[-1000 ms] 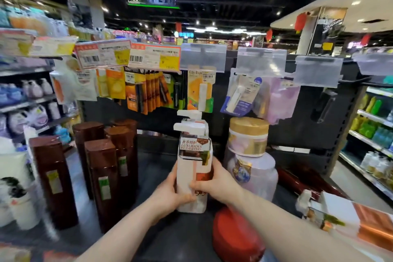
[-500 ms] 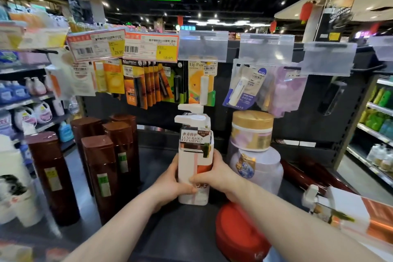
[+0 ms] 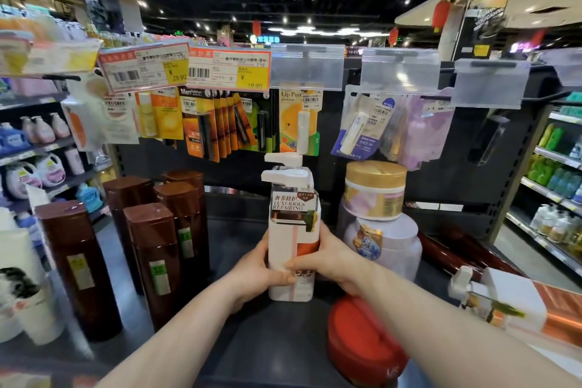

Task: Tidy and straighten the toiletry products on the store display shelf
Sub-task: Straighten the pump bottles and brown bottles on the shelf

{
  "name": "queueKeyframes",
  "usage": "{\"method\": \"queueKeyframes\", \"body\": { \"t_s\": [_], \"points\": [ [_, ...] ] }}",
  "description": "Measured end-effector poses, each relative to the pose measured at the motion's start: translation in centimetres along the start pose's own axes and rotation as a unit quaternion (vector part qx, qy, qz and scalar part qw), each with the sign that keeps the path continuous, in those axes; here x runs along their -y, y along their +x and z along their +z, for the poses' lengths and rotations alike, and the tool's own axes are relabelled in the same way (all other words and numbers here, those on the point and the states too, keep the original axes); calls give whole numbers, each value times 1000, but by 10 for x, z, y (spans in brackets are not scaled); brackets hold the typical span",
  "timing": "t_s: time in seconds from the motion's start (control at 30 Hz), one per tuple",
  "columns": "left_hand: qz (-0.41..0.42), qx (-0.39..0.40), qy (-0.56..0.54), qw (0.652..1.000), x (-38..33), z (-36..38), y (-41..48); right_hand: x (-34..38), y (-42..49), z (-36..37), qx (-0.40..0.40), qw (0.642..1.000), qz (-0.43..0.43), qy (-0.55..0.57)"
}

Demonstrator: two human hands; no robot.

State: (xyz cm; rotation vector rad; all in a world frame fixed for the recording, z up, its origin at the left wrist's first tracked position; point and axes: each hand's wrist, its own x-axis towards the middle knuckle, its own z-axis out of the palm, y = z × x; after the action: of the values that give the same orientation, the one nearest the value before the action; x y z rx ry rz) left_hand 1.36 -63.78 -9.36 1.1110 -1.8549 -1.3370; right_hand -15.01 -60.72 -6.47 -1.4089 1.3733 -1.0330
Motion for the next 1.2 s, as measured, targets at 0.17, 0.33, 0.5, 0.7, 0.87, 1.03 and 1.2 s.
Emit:
{"method": "queueKeyframes", "body": {
  "t_s": [0.17, 0.33, 0.5, 0.7, 0.87, 1.03, 1.2],
  "points": [
    [-14, 14, -4, 1000, -4, -2, -4, -2, -2, 2, -2, 1000, -11, -1],
    [-13, 21, 1, 1000, -7, -1, -6, -5, -5, 5, -20, 1000, -8, -15],
    [-14, -9, 24, 1000, -5, 6, -12, -3, -8, 10, -53, 998, 26, -37],
    [55, -213, 92, 971, -19, 7, -41, 17, -37, 5, -122, 984, 31, -126],
    [169, -109, -40, 979, -49, 33, -67, 31, -73, -10, -159, 976, 18, -147],
    [170, 58, -81, 980, -74, 84, -68, 33, -126, -39, -214, 956, 12, -200],
    [140, 154, -69, 976, -95, 133, -68, 29, -180, -92, -269, 930, 50, -246]
  ]
}}
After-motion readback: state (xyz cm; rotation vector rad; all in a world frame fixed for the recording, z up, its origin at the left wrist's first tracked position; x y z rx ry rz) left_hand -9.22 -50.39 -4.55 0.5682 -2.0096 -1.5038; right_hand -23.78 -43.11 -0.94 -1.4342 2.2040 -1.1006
